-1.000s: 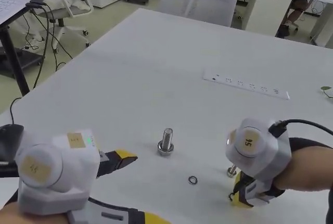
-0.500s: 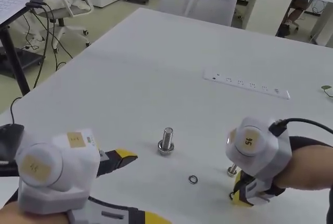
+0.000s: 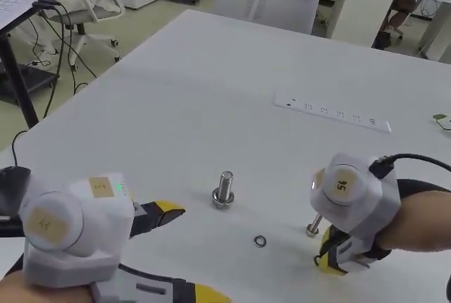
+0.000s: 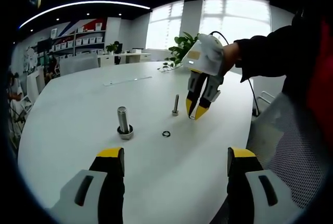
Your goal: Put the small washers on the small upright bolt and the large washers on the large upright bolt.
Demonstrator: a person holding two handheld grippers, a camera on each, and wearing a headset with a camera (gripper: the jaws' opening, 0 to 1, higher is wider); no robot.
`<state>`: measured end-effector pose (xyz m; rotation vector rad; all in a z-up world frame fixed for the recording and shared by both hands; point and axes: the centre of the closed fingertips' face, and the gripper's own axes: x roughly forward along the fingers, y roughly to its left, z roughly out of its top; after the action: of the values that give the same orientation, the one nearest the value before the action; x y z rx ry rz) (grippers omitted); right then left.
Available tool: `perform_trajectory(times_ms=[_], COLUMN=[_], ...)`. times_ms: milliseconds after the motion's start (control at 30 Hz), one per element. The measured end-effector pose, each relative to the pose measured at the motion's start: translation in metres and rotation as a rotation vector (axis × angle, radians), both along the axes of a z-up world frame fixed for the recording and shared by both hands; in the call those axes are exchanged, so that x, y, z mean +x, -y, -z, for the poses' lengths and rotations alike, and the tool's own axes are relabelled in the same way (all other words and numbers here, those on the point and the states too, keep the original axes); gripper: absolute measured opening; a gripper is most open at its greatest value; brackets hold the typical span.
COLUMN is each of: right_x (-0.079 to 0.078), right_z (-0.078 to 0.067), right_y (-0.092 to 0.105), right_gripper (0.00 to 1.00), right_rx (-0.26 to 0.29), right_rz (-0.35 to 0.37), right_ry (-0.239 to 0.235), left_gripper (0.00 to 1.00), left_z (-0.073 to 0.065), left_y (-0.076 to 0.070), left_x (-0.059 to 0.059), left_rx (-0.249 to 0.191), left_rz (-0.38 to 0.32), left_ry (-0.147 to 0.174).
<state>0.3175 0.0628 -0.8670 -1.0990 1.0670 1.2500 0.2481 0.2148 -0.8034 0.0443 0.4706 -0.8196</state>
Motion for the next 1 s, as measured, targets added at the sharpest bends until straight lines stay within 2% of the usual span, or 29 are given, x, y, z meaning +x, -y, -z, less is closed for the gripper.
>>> perform_trajectory(times_ms=[233,667,1000], right_x=[0.002,0.014,0.026], right_z=[-0.007,-0.027,-0.055], right_y=[0.007,0.021,0.016], right_gripper=[0.14,0.14,0.14], right_rx=[0.005,0.005,0.024], right_rz=[0.024,0.049,0.036], right_ry=[0.000,0.029,0.077], left_gripper=[0.81,0.81,0.81], left_z=[-0.001,-0.002,-0.001], left_y=[0.001,0.003,0.003], left_x=[0.000,0.002,0.002], left_rx=[-0.001,-0.002,-0.002], left_rz=[0.003,0.010,0.012], left_ry=[0.002,0.004,0.002])
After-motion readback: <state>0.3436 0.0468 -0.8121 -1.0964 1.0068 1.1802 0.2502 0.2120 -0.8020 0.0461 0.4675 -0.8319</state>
